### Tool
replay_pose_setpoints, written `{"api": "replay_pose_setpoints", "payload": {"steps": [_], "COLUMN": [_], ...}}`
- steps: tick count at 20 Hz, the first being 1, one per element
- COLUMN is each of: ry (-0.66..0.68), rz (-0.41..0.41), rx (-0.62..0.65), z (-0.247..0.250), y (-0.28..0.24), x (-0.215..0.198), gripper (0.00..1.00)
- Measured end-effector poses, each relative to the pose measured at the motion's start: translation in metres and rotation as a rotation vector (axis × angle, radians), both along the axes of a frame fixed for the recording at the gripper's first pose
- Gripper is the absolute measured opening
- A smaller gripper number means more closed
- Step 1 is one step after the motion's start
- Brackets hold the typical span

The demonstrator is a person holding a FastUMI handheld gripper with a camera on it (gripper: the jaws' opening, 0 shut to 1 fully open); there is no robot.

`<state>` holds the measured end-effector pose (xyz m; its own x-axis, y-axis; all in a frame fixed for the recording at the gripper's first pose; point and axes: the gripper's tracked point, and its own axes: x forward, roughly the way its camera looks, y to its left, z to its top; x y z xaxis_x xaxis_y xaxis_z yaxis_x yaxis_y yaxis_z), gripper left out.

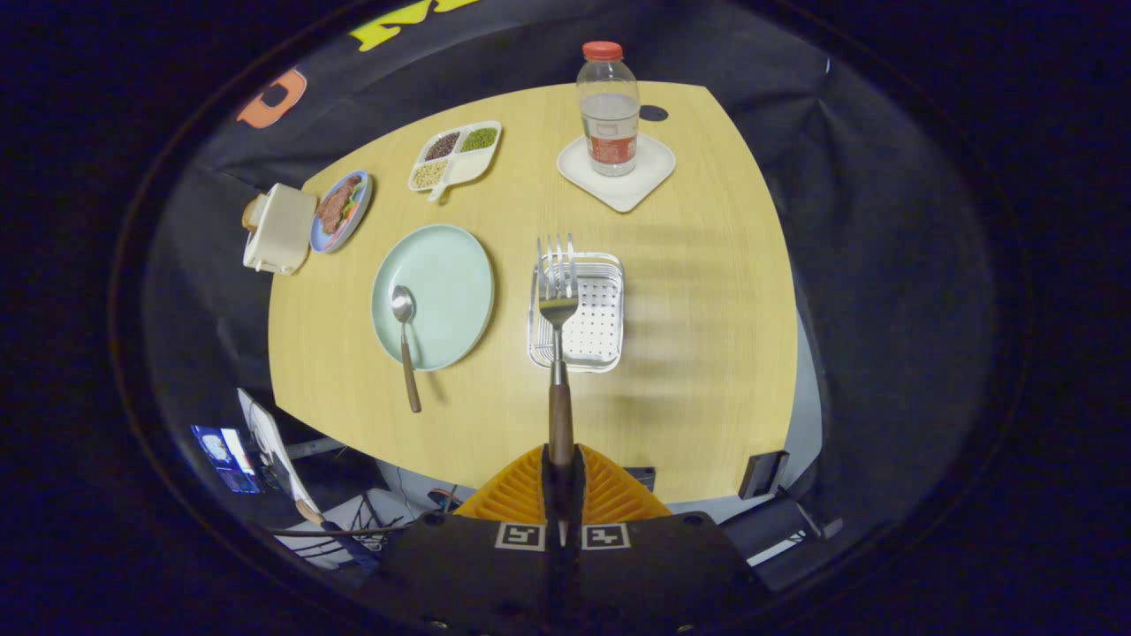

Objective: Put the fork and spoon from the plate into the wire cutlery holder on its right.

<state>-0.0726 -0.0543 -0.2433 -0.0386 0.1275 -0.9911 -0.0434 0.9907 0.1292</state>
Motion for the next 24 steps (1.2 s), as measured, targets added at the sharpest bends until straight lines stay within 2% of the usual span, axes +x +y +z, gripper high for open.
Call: {"api": "replay_pose_setpoints", "payload": {"steps": [6,10,16,18,19,20,24], "ry": [0.08,0.125,0.119,0.104,0.095,0.079,-0.021], "rz": [-0.035,-0.091,-0.105,-0.122,-0.124,-0.116,-0.061], "rx": [0.005,-0.018,-0.005,0.005,0.006,0.002,-0.032], "z": [-0.014,-0.021,-0.023,-0.021,-0.021,-0.019,-0.008], "y": [-0.006,-0.007,0.005,0.009,0.011,0.013,0.023], "x": [-0.001,0.003,0.016,0.023,0.024,0.028,0.044], "gripper": [0.0,0.01,0.08,0.17,0.31,0.32,0.71]}}
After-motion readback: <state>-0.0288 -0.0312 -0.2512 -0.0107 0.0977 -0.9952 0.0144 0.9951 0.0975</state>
